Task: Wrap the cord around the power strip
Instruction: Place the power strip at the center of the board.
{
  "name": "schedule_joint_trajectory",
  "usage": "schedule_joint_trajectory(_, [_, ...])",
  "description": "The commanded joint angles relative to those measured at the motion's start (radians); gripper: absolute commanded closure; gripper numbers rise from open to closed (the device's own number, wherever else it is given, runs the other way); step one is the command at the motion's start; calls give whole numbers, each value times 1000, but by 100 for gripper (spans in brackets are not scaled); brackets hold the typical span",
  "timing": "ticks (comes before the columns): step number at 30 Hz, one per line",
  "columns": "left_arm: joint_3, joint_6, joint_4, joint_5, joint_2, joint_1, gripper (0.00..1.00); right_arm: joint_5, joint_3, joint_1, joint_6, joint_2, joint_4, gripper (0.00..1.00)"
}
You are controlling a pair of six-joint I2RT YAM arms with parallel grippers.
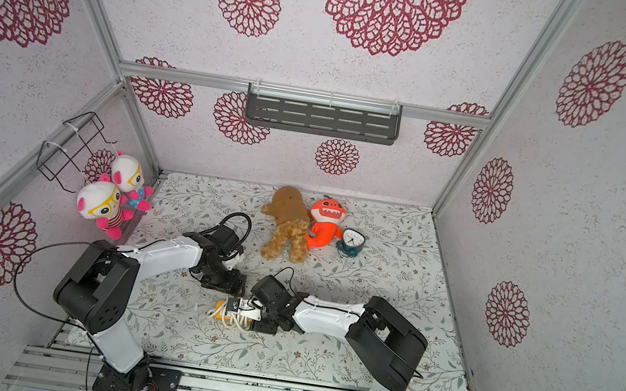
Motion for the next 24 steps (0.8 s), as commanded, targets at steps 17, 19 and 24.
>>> schedule_joint_trajectory(17, [33, 13, -49, -17, -41, 0, 17, 118, 37, -8, -41, -72, -267, 1])
schedule_joint_trajectory(19, [25, 8, -47, -17, -50, 0, 17, 115, 47, -8, -39, -77, -281, 1])
schedule_joint_trajectory(24, [17, -2, -35, -17, -64, -5, 17, 108, 39, -8, -34, -82, -262, 1])
